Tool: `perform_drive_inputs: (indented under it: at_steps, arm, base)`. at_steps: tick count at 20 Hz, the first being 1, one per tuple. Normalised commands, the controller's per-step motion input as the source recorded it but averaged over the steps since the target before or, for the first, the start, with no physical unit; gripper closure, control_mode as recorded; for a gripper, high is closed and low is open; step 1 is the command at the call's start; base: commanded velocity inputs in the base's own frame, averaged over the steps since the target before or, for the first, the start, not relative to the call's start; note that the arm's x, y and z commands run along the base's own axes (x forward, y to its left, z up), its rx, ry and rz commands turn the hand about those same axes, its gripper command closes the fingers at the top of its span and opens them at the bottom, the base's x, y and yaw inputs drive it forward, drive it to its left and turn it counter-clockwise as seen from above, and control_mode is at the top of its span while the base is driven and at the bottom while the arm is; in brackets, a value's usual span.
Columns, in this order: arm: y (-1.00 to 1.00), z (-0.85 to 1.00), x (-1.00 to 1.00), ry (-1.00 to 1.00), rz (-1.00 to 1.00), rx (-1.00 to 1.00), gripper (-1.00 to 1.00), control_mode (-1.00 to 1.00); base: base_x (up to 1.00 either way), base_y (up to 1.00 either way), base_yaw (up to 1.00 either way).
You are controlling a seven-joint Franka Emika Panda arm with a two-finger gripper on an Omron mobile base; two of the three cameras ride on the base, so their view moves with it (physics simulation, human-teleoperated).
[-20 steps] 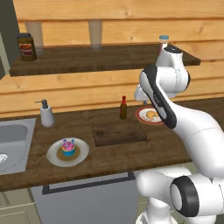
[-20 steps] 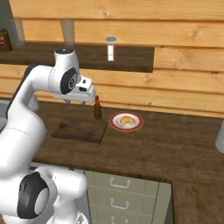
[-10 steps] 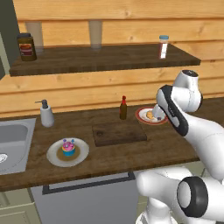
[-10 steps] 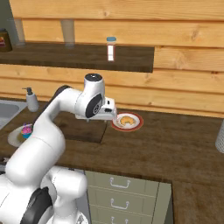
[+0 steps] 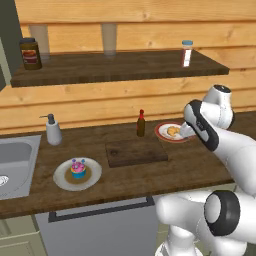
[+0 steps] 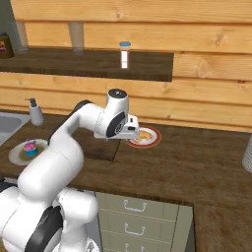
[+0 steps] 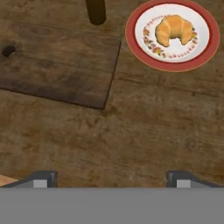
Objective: From the different types of pastries on the counter, select a croissant and place it on the cutting board. Then retrieve a jar of jam from the cabinet and place it alongside the croissant on the cutting board.
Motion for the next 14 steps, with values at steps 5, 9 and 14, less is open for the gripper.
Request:
perform_drive_inputs:
  at_steps: [5, 9, 14]
  arm:
    - [0.00, -0.28, 0.94, 0.23, -0.18, -0.01, -1.00, -1.00]
    - [-0.04, -0.23, 1.00, 0.18, -0.18, 0.00, -1.00, -1.00]
    - [-0.22, -0.17, 0.98, 0.15, -0.16, 0.00, -1.00, -1.00]
  base:
    - [0.00, 0.00, 0.00]
    - [0.00, 0.00, 0.00]
    - [0.00, 0.00, 0.00]
